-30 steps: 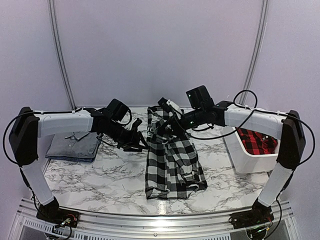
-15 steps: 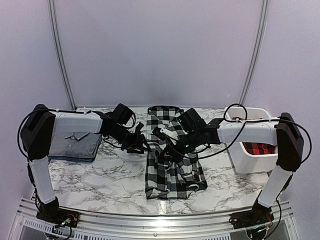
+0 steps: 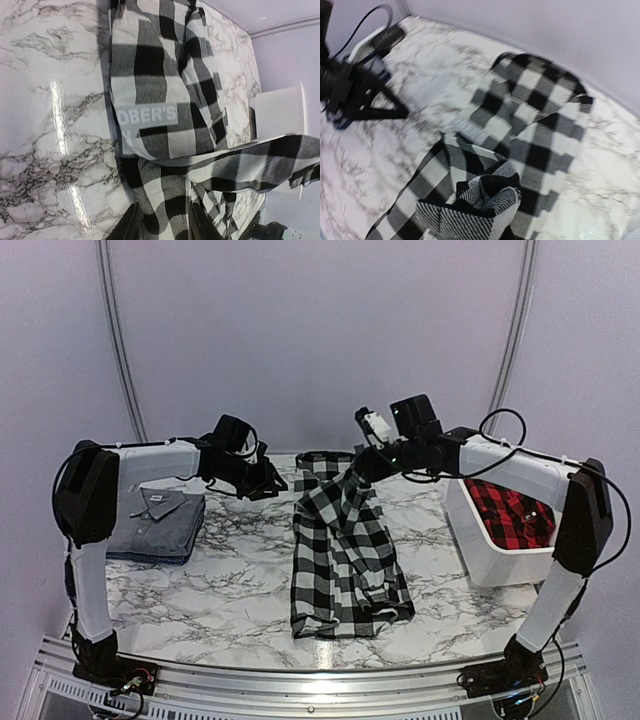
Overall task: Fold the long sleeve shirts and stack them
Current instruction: Fold the sleeve of the rectangle-folded shirt.
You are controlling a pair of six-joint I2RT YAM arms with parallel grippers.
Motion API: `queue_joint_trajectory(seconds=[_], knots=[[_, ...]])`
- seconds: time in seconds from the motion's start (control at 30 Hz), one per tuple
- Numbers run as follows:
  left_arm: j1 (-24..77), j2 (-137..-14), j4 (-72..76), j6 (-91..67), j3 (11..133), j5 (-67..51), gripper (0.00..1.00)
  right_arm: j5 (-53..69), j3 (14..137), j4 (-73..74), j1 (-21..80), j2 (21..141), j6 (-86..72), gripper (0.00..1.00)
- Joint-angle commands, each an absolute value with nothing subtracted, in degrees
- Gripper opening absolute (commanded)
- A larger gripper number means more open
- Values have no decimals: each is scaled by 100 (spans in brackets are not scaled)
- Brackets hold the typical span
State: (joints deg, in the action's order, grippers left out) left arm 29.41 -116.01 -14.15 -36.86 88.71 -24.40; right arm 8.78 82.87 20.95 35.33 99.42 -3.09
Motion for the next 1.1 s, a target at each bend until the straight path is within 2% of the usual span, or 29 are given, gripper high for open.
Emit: queue_joint_trajectory(seconds=[0.0,0.2,0.37,0.7,0.9,1.07], knots=[[2855,-12180,-1259,-3694,9533,-2293,29,-291,8905,2107,3113,9896,-749,3],[2830,-13140,-1248,-3766,10658,-2272,23,-1137,9069,2261,2981,9995,-898,1],[2821,-13911,-903,-4053,11601,-2320,19,-2140,8408,1843,2977,9386,-1103,3],[2795,-15297,538,-4870,13021,-2224,23,-1605,7774,1384,2961,8998,-1329,1],[2739,-16004,1115,-5393,13608,-2067,25,-451,7602,1002,3235,8843,-800,3],[2665,-16486,1183,-5706,14049,-1890,25,755,7747,1440,3640,9099,-44,7]])
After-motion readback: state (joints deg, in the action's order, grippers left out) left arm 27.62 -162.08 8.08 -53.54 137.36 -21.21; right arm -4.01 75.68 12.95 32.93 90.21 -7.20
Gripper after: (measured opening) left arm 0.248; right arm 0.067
